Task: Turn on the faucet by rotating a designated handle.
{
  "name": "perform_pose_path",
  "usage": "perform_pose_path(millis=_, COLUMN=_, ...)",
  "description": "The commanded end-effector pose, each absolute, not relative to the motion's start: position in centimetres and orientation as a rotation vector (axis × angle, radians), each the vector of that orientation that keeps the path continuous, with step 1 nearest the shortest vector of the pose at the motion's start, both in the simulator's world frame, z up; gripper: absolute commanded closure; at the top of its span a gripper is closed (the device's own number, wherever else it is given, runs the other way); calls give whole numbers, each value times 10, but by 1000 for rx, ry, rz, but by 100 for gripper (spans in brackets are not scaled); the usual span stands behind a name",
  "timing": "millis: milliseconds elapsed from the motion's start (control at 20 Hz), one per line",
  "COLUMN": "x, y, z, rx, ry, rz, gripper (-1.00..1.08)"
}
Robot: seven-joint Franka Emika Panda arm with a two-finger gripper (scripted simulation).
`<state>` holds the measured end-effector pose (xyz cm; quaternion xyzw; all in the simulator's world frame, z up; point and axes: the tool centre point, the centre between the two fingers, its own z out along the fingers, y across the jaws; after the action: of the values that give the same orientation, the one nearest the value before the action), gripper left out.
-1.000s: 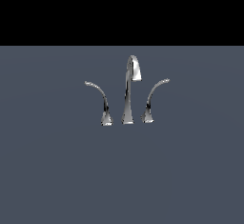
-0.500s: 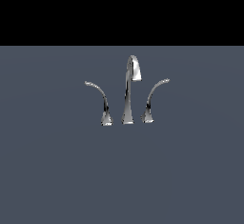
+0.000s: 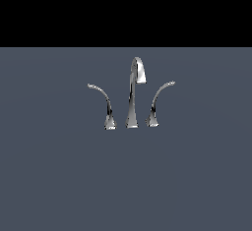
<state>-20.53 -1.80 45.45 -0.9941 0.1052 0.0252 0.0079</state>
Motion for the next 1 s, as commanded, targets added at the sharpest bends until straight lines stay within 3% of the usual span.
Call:
perform_pose_path(millis=0, x=-187, y=-22, z=448, rx=-3100, ry=429, rz=75, gripper=108)
perform_pose_path(millis=950, x=-40, y=-73, z=355, rx=-2883, ry=1276, rz=36, gripper=108)
